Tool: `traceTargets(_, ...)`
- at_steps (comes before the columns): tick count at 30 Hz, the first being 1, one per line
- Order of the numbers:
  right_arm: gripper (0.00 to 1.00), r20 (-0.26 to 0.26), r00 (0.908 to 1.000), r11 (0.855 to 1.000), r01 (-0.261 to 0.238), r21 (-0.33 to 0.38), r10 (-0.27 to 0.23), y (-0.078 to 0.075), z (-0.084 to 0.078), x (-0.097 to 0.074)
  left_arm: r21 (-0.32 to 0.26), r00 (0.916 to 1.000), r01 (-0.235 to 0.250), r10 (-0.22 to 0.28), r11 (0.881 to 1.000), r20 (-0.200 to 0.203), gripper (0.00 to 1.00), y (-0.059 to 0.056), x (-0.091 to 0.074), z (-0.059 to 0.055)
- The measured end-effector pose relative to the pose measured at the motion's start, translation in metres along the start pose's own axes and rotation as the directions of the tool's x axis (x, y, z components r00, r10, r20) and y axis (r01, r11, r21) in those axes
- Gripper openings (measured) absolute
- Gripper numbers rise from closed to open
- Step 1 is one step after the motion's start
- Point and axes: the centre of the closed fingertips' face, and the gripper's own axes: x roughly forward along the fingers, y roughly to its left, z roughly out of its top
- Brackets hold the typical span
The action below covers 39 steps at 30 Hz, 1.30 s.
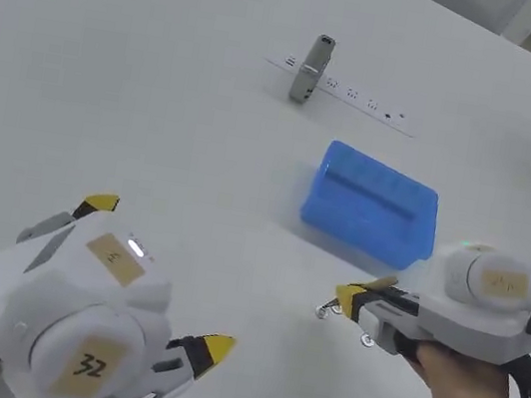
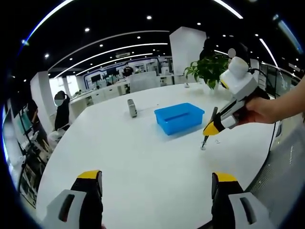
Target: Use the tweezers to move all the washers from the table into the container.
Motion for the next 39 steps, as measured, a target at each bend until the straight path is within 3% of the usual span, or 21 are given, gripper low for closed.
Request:
traceTargets(14,0.03,-0.01,0.9999,1.0,-0.008,-0.009,0.008,0.0068,-0.0002,0.0009,0.003,1.0,0.001,-0.001,1.0,-0.004,0.97,-0.0001,0.0008,-0.001)
traceTargets(27,0.02,0.002,1.0,1.0,0.007,-0.003,-0.007,0.0022,0.004,0.0068,0.006,1.0,0.001,-0.001,1.0,-0.006,0.97,-0.0003,0.0007,-0.0015)
traceTargets(39,0.01,0.024,0.9997,0.998,0.008,0.057,-0.009,-0.0013,0.003,0.0053,0.006,1.0,-0.003,0.003,1.0,-0.006,0.97,0.0006,0.0,-0.0017)
